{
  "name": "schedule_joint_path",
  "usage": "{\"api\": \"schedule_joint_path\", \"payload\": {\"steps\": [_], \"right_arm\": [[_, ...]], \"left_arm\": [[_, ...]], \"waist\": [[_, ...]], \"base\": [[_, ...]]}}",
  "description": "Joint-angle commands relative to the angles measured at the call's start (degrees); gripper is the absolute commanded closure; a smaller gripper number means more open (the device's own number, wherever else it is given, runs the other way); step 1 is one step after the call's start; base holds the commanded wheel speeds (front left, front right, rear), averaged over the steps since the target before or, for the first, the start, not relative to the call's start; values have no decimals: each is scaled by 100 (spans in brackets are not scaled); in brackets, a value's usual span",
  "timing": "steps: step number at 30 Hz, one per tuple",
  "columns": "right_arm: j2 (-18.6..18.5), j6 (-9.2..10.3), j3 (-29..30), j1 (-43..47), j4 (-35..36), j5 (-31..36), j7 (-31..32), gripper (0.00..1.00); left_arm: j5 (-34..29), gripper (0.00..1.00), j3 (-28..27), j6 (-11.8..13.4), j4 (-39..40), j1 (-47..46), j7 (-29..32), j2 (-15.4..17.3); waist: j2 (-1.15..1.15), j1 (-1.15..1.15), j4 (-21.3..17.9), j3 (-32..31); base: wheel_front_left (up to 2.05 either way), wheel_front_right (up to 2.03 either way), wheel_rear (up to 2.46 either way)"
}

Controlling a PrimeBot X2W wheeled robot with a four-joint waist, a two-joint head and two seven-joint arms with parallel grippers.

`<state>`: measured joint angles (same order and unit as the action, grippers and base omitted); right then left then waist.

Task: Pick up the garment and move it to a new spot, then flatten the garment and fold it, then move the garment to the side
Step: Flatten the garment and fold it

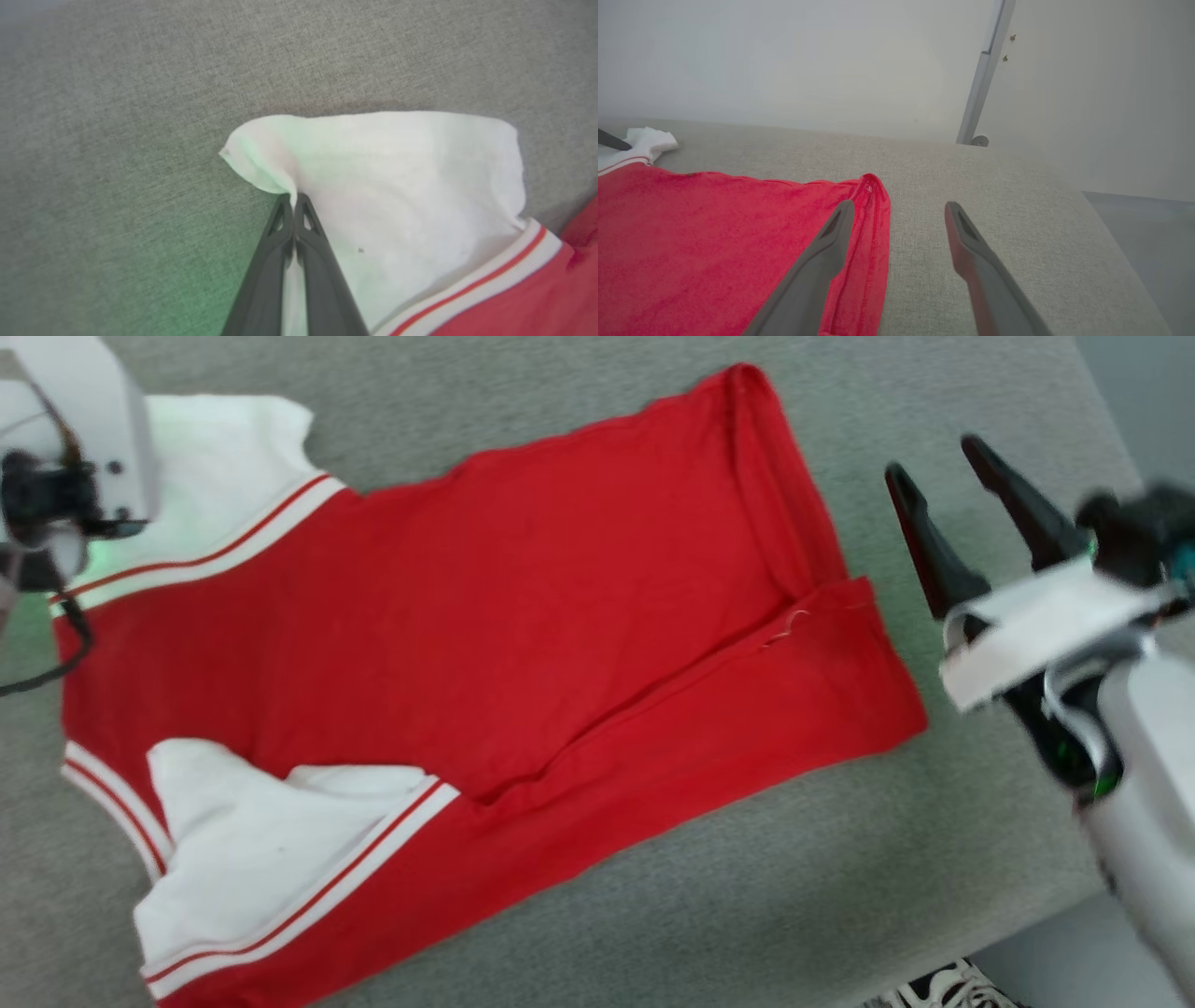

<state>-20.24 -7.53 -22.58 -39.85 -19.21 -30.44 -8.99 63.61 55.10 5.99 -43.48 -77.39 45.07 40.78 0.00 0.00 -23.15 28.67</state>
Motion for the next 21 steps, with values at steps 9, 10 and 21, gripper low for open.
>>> {"api": "schedule_joint_path", "payload": {"steps": [9,10,21], "right_arm": [[-573,9,-1467,-1834,-1174,-1067,2364,0],[-633,9,-1590,-2025,-1287,-1178,2609,0],[-791,9,-2463,-3229,-2238,-1950,3551,0]], "left_arm": [[158,100,-116,-202,15,-111,-443,-681],[151,100,-115,-217,-6,-139,-475,-729],[186,100,-133,-581,-410,-262,-870,-1266]], "waist": [[0,0,805,280],[0,0,867,323],[0,0,1382,580]], "base": [[0,0,0],[0,0,0],[0,0,0]]}}
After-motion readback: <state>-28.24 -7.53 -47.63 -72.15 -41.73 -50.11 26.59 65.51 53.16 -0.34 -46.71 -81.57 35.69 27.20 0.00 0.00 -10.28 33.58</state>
